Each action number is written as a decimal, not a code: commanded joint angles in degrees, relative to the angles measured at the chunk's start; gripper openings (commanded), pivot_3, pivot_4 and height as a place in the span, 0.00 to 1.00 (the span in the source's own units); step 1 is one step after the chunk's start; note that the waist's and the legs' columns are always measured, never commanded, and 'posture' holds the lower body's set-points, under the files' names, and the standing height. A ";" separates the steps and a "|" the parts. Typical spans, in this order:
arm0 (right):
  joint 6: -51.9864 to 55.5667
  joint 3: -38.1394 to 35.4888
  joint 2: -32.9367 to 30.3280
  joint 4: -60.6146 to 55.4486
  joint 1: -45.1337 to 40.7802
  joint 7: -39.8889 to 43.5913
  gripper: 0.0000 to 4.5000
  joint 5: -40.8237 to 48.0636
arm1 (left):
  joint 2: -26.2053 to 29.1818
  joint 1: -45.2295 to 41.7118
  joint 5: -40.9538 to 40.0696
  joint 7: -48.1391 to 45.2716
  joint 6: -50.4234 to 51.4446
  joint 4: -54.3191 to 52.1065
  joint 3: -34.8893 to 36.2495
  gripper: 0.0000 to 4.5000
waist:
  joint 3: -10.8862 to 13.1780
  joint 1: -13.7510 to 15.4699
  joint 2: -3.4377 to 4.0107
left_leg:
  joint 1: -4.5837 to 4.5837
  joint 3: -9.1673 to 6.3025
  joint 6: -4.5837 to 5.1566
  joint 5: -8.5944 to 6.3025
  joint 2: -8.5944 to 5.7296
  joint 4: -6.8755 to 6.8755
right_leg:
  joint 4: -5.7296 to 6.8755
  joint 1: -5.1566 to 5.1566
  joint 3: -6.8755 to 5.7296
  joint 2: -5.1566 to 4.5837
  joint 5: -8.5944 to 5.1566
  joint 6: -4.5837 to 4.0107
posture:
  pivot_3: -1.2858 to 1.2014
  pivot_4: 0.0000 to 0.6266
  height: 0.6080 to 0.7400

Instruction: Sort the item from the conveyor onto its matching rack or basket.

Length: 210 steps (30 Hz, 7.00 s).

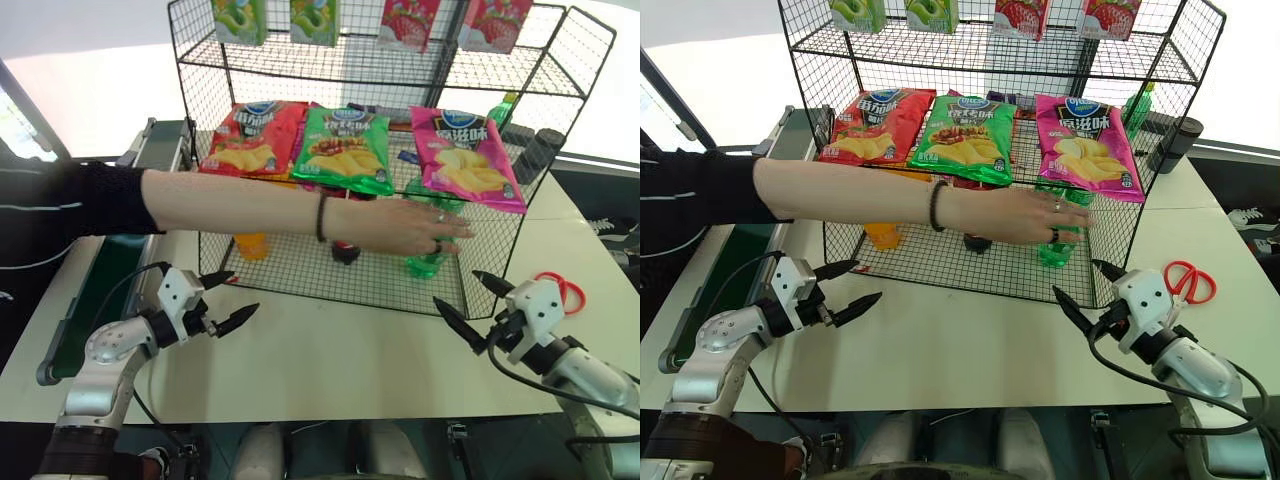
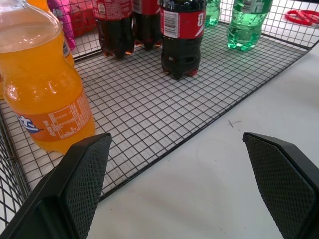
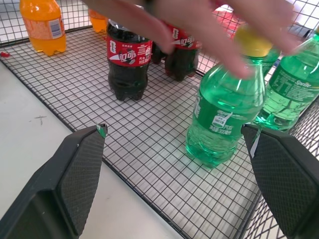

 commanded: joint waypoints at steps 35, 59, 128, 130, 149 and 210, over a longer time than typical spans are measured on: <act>-1.49 4.25 0.98 1.23 -4.22 -0.02 1.00 -1.35 | -0.77 1.91 -2.72 4.74 4.23 -6.25 3.34 1.00 | 0.00 -0.02 0.00 | 0.00 0.00 0.00 0.00 0.01 0.00 | 0.00 0.00 0.00 -0.03 0.01 0.01 | 0.52 0.24 1.00; 1.64 16.83 5.88 0.81 -13.02 1.44 1.00 -0.94 | -5.29 -2.02 -1.89 39.01 12.02 2.13 24.01 1.00 | -0.07 0.00 -0.29 | -0.01 -0.04 0.00 0.00 0.00 0.01 | 0.01 0.00 -0.01 -0.03 0.07 0.12 | 0.52 0.24 1.00; 0.74 29.79 10.01 -0.81 -21.40 13.05 1.00 4.26 | -7.46 -13.75 3.71 46.69 -4.65 18.17 24.19 1.00 | -0.10 -0.48 -0.35 | -0.09 -0.01 -0.08 -0.02 -0.03 -0.15 | -0.04 -0.19 -0.05 -0.51 0.08 0.10 | 0.52 0.24 1.00; 1.02 29.72 9.95 -0.98 -21.54 12.95 1.00 4.43 | -7.44 -13.77 3.93 47.16 -4.67 18.31 24.14 1.00 | -0.10 -0.48 -0.35 | -0.09 -0.01 -0.08 -0.02 -0.03 -0.16 | -0.05 -0.19 -0.05 -0.51 0.08 0.10 | 0.52 0.24 1.00; 3.65 28.72 9.06 -1.96 -22.62 12.76 1.00 5.50 | -2.39 -13.39 -0.53 39.50 -1.70 6.71 25.19 0.60 | -0.14 -0.52 -0.51 | -0.69 -0.01 -0.14 0.01 -0.14 -0.14 | -0.07 -0.68 -0.11 -0.69 0.09 0.09 | 0.52 0.24 1.00; 12.98 18.46 8.81 -5.16 -22.58 -2.04 0.68 8.45 | -12.69 -20.39 0.49 -10.57 5.09 1.92 -17.63 0.99 | -0.04 -1.16 -0.35 | -0.78 -0.24 -0.02 0.02 -0.09 0.22 | -0.02 -0.51 -0.19 0.12 0.12 0.18 | 0.52 0.24 1.00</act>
